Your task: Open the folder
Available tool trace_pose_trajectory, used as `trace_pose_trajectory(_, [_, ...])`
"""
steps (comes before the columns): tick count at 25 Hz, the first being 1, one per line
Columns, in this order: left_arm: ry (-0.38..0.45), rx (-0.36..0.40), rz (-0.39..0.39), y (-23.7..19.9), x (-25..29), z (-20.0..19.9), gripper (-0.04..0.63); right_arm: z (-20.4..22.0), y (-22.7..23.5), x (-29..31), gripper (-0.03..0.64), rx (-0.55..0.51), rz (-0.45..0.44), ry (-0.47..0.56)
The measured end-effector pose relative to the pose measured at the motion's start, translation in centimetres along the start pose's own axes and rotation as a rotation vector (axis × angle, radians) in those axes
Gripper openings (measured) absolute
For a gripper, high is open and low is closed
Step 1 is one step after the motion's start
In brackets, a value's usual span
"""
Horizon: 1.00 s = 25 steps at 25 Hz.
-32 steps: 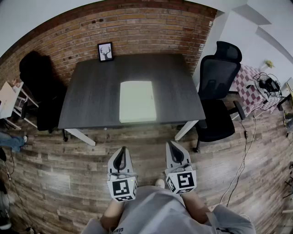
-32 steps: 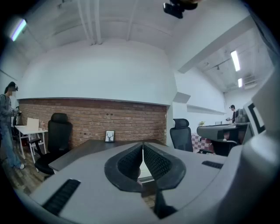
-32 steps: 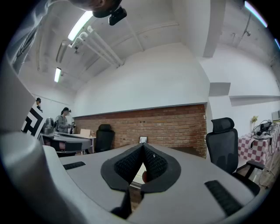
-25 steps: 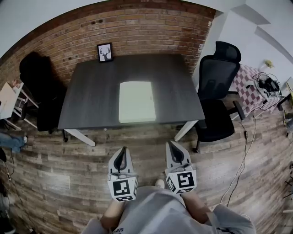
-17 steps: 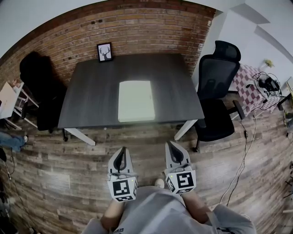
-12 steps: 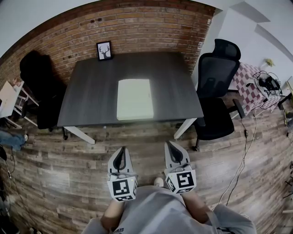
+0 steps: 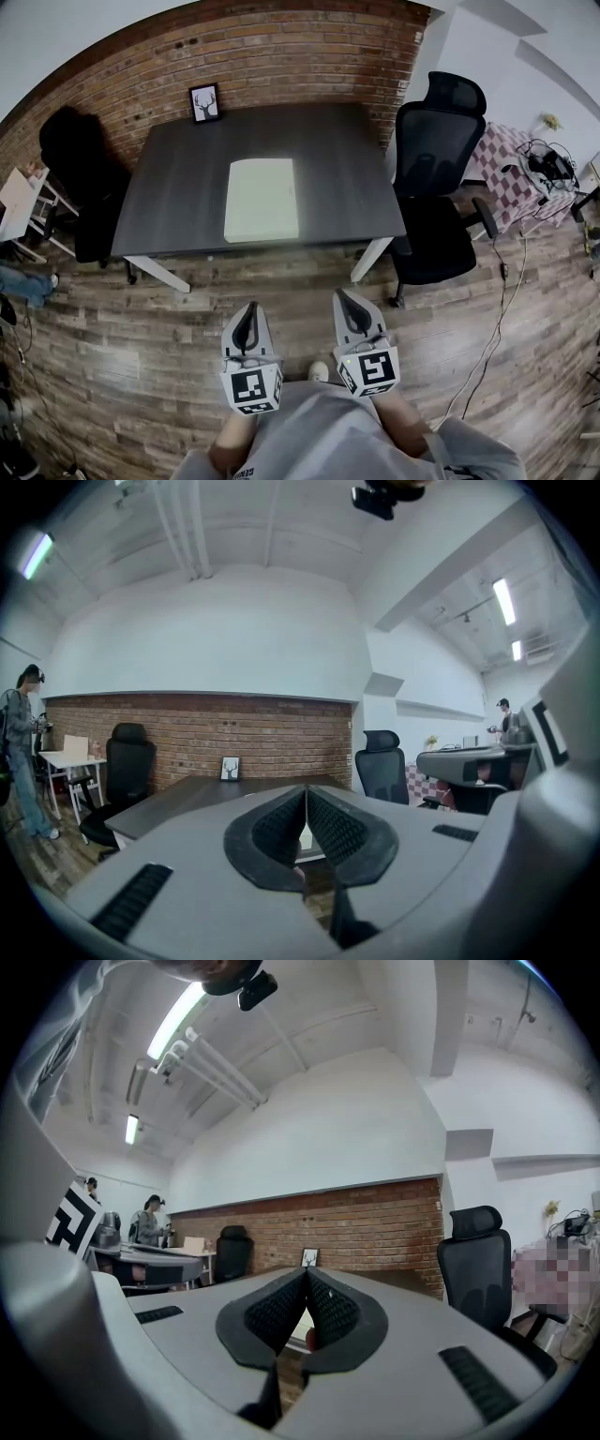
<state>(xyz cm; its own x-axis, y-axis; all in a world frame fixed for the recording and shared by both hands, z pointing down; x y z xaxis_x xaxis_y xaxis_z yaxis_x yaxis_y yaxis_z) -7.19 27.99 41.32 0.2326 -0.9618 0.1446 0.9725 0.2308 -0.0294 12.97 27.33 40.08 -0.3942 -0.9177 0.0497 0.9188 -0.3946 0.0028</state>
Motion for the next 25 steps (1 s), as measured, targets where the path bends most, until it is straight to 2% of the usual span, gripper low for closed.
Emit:
trace_pose_trajectory(4, [-0.004, 0.016, 0.012, 1.7, -0.1, 0.0, 0.006, 0.3, 1.3, -0.6, -0.002, 0.013, 0.003, -0.007])
trace_pose_trajectory(12, [-0.007, 0.026, -0.003, 2.3, 0.2, 0.0, 0.008, 0.7, 1.8, -0.4, -0.002, 0.019, -0.015, -0.011])
trace_pose_trajectory(19, [-0.004, 0.018, -0.020, 0.9, 1.9, 0.2, 0.008, 0.9, 2.3, 1.9, -0.002, 0.010, -0.018, -0.009])
trace_pose_trajectory(25, [0.004, 0.007, -0.017, -0.7, 5.6, -0.1, 0.008, 0.9, 3.3, 5.7, -0.002, -0.003, -0.014, -0.027])
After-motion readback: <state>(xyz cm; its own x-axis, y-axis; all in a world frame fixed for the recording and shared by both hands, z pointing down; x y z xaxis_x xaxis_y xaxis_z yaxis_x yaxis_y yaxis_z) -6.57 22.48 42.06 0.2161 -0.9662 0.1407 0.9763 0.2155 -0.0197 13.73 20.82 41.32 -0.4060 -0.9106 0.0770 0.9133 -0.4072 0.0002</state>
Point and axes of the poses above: the fingertips, and each gripper's own axes: x forward along the fingers, y to its right, z out of its underside, the point moved 7 cm from there along -x, backward along the fingers, and after that the axes turned 2 degrees about -z, right-handed, at the moved point
